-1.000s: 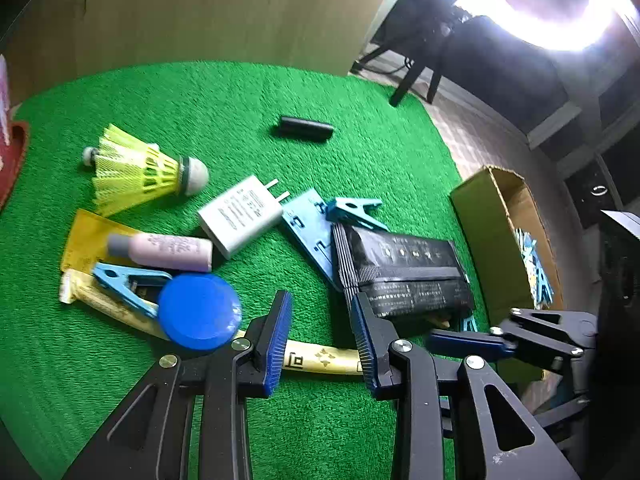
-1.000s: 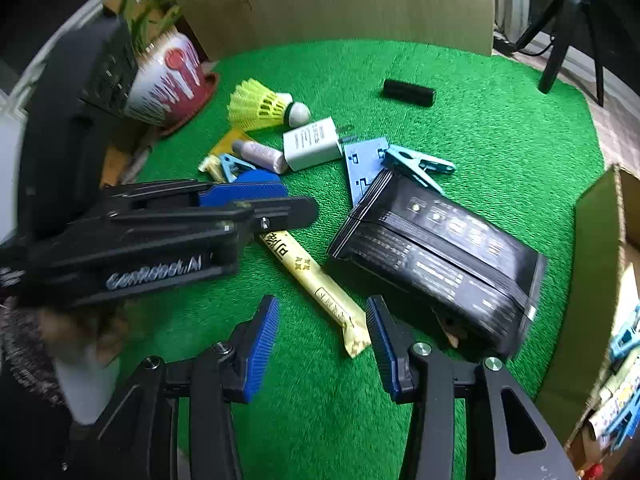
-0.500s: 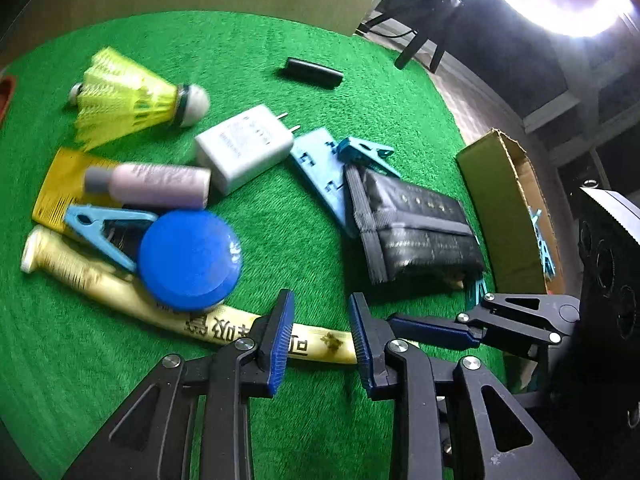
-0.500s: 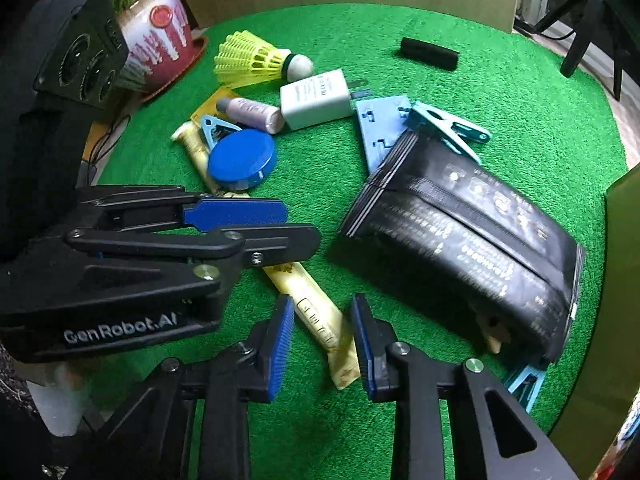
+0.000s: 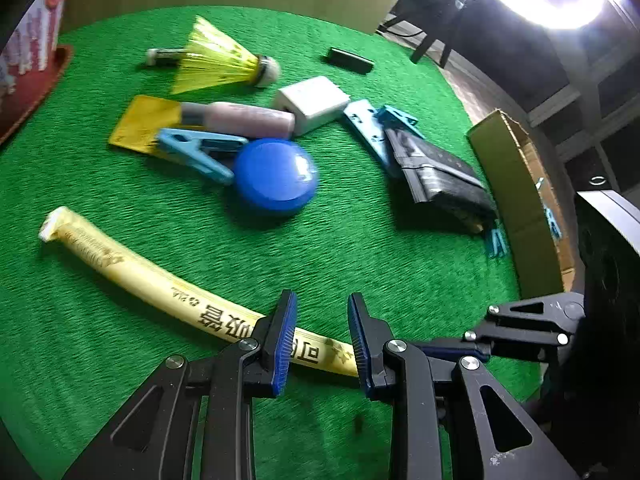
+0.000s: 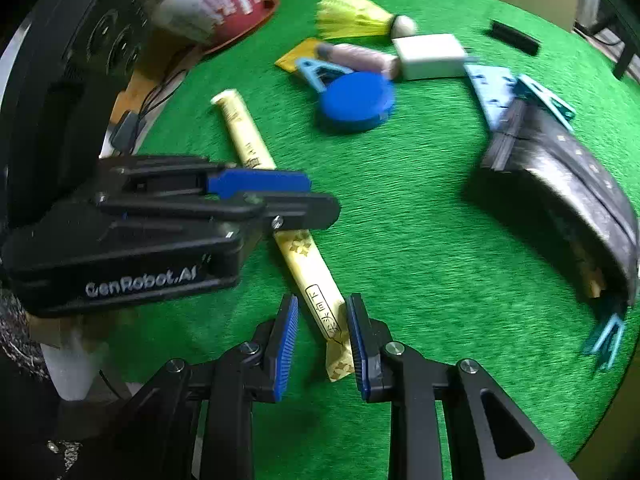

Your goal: Organize objects

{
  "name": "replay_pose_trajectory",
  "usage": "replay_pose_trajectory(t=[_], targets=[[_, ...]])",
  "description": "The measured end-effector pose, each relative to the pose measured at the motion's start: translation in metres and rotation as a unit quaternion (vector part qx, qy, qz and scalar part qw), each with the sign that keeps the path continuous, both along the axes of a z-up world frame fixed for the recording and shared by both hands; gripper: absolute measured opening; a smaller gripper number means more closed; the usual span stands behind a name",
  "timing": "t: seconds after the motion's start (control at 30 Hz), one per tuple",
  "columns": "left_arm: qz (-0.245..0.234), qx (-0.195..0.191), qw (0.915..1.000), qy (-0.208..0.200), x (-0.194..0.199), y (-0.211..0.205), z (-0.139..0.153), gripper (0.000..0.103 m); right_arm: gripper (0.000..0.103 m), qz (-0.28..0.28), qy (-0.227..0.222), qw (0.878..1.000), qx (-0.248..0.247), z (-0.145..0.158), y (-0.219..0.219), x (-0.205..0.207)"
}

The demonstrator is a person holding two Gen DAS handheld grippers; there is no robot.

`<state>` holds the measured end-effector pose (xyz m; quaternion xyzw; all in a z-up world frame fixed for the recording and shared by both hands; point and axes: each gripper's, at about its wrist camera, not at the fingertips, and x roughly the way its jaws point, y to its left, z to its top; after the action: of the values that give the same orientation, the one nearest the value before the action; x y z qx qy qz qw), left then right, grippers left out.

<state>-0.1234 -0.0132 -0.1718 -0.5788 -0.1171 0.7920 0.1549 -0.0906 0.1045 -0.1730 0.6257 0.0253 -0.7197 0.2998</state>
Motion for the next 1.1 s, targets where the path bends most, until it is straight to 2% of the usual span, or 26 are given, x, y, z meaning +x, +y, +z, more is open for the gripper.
replay_pose_trajectory(t=[0.23,0.37,0.47,0.5,0.53,0.57,0.63,0.77,0.83,1.1], targets=[[0.016,-0.030,0.9994,0.006,0.009,-0.026,0.001,0.029,0.023,0.014,-0.006,1.000,-0.026,-0.002,-0.029,0.017],[0.037,-0.027,0.9989,0.012,0.012,-0.046,0.007,0.029,0.023,0.021,-0.008,0.999,-0.031,-0.002,-0.041,0.017],[0.055,-0.021,0.9980,0.023,0.019,-0.059,0.018,0.029,0.024,0.018,0.008,0.999,-0.028,0.007,-0.038,0.016],[0.062,-0.020,0.9975,0.028,0.022,-0.063,0.022,0.031,0.026,0.015,0.015,0.999,-0.029,0.011,-0.035,0.014],[0.075,-0.021,0.9965,0.031,0.025,-0.068,0.025,0.036,0.033,0.009,0.023,0.999,-0.028,0.016,-0.030,0.012],[0.088,-0.022,0.9954,0.031,0.026,-0.071,0.027,0.039,0.045,0.000,0.033,0.999,-0.026,0.020,-0.026,0.008],[0.121,-0.030,0.9916,0.032,0.030,-0.079,0.029,0.056,0.058,-0.028,0.058,0.998,-0.018,0.031,-0.017,-0.004],[0.158,-0.032,0.9868,0.017,0.032,-0.087,0.028,0.057,0.059,-0.068,0.082,0.994,0.003,0.038,-0.003,-0.030],[0.163,-0.039,0.9858,0.011,0.030,-0.082,0.025,0.059,0.059,-0.081,0.090,0.992,0.017,0.035,-0.014,-0.051],[0.198,-0.061,0.9781,-0.017,0.024,-0.072,0.009,0.060,0.060,-0.069,0.116,0.989,0.062,0.023,-0.031,-0.083]])
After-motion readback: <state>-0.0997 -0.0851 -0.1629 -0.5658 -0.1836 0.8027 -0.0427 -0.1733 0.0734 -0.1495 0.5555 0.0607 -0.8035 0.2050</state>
